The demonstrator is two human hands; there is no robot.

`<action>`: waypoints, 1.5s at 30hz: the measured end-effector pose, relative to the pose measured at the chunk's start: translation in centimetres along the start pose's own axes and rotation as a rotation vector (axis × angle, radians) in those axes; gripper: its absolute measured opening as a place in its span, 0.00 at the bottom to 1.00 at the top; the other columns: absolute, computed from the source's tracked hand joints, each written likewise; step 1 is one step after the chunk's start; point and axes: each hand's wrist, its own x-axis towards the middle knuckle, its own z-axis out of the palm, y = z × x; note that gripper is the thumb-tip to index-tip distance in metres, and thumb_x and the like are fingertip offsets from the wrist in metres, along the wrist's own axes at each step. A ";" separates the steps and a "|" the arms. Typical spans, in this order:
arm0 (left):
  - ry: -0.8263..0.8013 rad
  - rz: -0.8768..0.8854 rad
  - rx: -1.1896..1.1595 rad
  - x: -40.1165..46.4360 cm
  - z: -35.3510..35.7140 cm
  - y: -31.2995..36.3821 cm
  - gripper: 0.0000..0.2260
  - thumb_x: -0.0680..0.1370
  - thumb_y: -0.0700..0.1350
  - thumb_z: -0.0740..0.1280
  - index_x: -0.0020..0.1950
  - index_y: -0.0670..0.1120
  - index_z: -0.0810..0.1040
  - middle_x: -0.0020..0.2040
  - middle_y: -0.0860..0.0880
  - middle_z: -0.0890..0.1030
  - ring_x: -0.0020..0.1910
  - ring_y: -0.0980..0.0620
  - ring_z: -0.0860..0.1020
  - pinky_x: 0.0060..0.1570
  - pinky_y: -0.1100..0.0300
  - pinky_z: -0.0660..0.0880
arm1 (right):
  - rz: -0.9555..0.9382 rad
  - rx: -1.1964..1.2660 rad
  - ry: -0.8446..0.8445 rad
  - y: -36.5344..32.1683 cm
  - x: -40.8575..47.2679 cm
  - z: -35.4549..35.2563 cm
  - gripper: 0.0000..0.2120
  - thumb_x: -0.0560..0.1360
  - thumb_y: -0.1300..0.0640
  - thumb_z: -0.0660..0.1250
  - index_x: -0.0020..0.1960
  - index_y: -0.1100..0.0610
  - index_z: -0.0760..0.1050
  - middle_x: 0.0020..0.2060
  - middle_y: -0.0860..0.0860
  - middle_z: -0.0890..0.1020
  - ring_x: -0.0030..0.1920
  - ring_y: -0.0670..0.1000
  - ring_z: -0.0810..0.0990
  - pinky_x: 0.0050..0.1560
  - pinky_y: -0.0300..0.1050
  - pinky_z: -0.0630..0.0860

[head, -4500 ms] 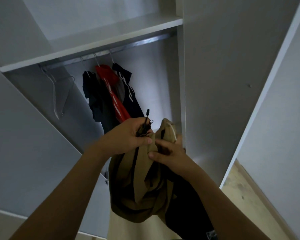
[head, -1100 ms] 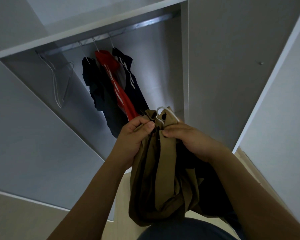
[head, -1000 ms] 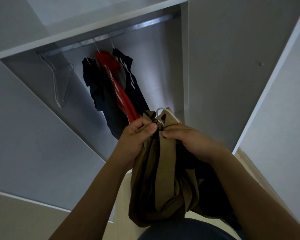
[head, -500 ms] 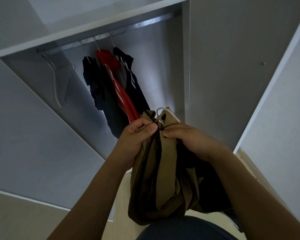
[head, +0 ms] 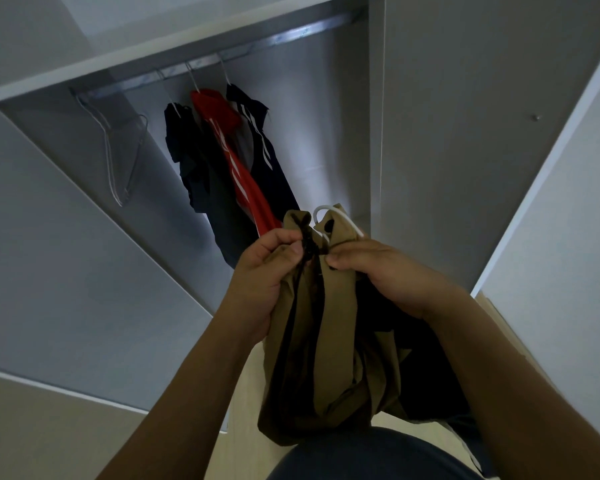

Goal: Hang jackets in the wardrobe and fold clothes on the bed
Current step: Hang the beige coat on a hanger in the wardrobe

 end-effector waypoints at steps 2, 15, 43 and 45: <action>0.019 0.026 0.058 -0.1 0.1 -0.1 0.07 0.76 0.41 0.67 0.44 0.50 0.84 0.46 0.47 0.83 0.44 0.51 0.81 0.47 0.57 0.77 | 0.000 0.002 -0.008 0.0 -0.1 0.1 0.12 0.78 0.60 0.64 0.54 0.67 0.80 0.63 0.63 0.73 0.60 0.60 0.76 0.65 0.53 0.73; 0.018 0.071 0.155 -0.8 0.4 0.2 0.04 0.76 0.42 0.67 0.46 0.48 0.82 0.47 0.45 0.81 0.46 0.48 0.79 0.50 0.52 0.76 | 0.007 0.040 0.008 0.3 -0.3 0.1 0.12 0.77 0.61 0.64 0.57 0.65 0.78 0.62 0.62 0.75 0.57 0.56 0.79 0.54 0.41 0.77; -0.120 0.045 0.185 -0.3 -1.5 -0.4 0.04 0.75 0.40 0.66 0.48 0.41 0.75 0.46 0.39 0.78 0.44 0.46 0.77 0.48 0.55 0.76 | -0.223 -0.005 0.229 2.0 1.0 2.0 0.10 0.79 0.62 0.62 0.45 0.66 0.78 0.53 0.47 0.67 0.41 0.33 0.75 0.42 0.27 0.74; -0.116 0.061 0.210 -0.2 -1.7 -0.4 0.02 0.77 0.39 0.65 0.49 0.43 0.75 0.45 0.45 0.79 0.44 0.49 0.79 0.45 0.58 0.77 | -0.221 -0.047 0.214 1.9 1.3 1.9 0.11 0.80 0.59 0.63 0.45 0.65 0.79 0.54 0.45 0.67 0.43 0.33 0.75 0.44 0.26 0.73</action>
